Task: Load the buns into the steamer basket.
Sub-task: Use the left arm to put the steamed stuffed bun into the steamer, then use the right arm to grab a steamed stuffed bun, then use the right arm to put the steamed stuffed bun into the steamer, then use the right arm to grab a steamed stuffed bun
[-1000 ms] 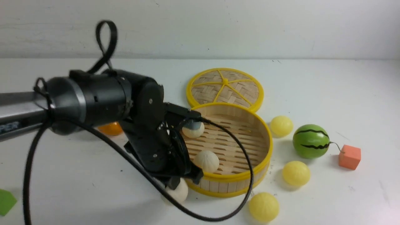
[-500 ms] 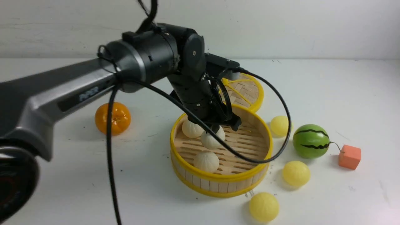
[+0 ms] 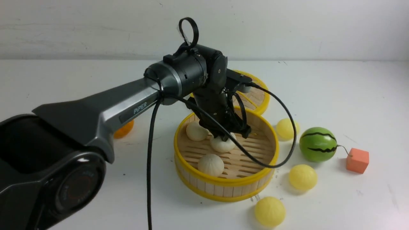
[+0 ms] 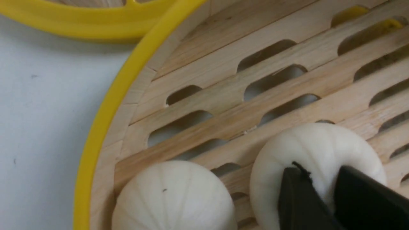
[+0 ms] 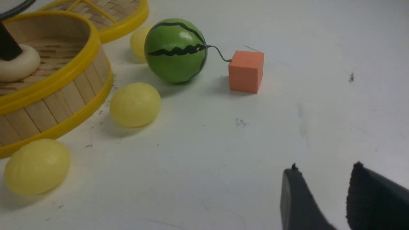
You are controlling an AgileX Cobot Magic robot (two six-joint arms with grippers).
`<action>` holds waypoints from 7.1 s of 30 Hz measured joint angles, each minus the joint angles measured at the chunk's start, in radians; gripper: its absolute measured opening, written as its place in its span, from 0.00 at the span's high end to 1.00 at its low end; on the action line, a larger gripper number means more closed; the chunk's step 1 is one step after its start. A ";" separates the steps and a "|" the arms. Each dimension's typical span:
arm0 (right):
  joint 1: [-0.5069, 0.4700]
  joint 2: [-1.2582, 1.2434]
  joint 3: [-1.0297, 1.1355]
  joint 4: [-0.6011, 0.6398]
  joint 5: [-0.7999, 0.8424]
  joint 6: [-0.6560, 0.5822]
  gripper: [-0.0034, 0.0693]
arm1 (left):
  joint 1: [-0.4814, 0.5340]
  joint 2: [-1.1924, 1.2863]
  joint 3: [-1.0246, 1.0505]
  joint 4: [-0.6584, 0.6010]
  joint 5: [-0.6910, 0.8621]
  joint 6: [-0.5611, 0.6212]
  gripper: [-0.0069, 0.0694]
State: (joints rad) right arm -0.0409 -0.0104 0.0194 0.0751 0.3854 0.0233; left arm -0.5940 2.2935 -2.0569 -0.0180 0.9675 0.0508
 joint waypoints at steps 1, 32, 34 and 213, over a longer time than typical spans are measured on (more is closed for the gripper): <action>0.000 0.000 0.000 0.000 0.000 0.000 0.62 | 0.000 -0.005 0.000 -0.001 0.000 -0.010 0.59; 0.000 0.000 0.000 0.000 0.000 0.000 0.62 | 0.000 -1.616 1.417 -0.197 -0.463 -0.162 0.93; 0.000 0.000 0.000 0.000 0.000 0.000 0.62 | 0.000 -1.692 1.515 -0.206 -0.522 -0.154 0.93; 0.292 1.864 -1.228 0.125 0.340 0.013 0.75 | 0.000 -2.176 1.958 -0.251 -0.625 -0.127 0.83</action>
State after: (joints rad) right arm 0.2510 1.8534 -1.2089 0.2000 0.7258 0.0358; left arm -0.5940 0.1173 -0.0986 -0.2692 0.3430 -0.0761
